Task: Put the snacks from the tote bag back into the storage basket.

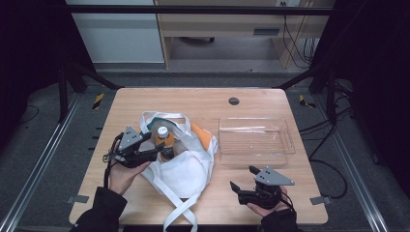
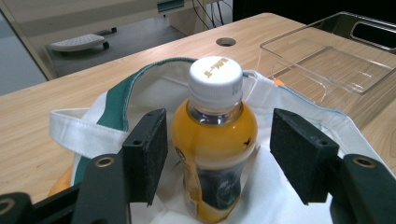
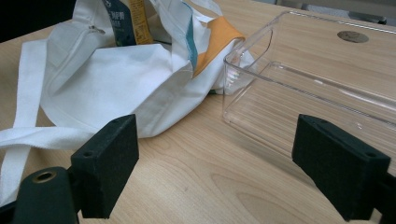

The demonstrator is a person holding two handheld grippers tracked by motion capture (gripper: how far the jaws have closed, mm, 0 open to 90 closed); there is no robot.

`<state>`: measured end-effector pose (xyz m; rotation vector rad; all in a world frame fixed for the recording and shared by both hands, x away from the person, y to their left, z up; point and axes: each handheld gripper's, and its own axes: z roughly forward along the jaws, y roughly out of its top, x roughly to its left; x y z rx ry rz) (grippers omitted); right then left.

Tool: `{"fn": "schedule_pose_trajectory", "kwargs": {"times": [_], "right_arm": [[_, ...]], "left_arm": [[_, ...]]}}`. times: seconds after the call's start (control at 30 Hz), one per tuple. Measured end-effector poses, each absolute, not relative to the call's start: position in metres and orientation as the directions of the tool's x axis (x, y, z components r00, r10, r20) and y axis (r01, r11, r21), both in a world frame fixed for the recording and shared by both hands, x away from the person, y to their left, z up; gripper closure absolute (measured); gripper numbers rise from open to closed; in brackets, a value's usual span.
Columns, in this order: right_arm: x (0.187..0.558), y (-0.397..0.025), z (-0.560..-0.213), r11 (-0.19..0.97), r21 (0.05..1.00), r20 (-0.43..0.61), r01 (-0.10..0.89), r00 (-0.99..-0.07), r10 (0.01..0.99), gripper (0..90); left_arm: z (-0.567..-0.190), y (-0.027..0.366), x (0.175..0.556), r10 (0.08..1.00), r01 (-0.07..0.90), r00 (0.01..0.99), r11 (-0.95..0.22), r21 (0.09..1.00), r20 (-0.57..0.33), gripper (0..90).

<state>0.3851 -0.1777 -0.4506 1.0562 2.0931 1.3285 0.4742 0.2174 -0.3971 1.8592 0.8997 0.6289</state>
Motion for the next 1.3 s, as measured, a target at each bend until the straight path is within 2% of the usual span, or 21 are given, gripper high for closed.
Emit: {"fn": "schedule_pose_trajectory", "kwargs": {"times": [0.4,0.9,1.1,1.3], "right_arm": [[0.382,-0.179,-0.453,0.250,0.891,0.037,0.379,-0.609,0.792,14.9],[0.386,-0.179,-0.455,0.257,0.885,0.038,0.388,-0.610,0.791,15.0],[0.386,-0.178,-0.455,0.262,0.883,0.035,0.389,-0.612,0.790,15.0],[0.386,-0.178,-0.455,0.261,0.886,0.035,0.384,-0.615,0.788,15.0]], "left_arm": [[-0.398,0.213,0.487,0.801,0.321,0.598,-0.272,0.907,0.028,40.0],[-0.401,0.200,0.499,0.799,0.312,0.601,-0.271,0.910,0.032,49.1],[-0.399,0.198,0.502,0.799,0.306,0.600,-0.266,0.914,0.031,57.1],[-0.399,0.198,0.502,0.802,0.308,0.597,-0.264,0.914,0.030,58.1]]}}
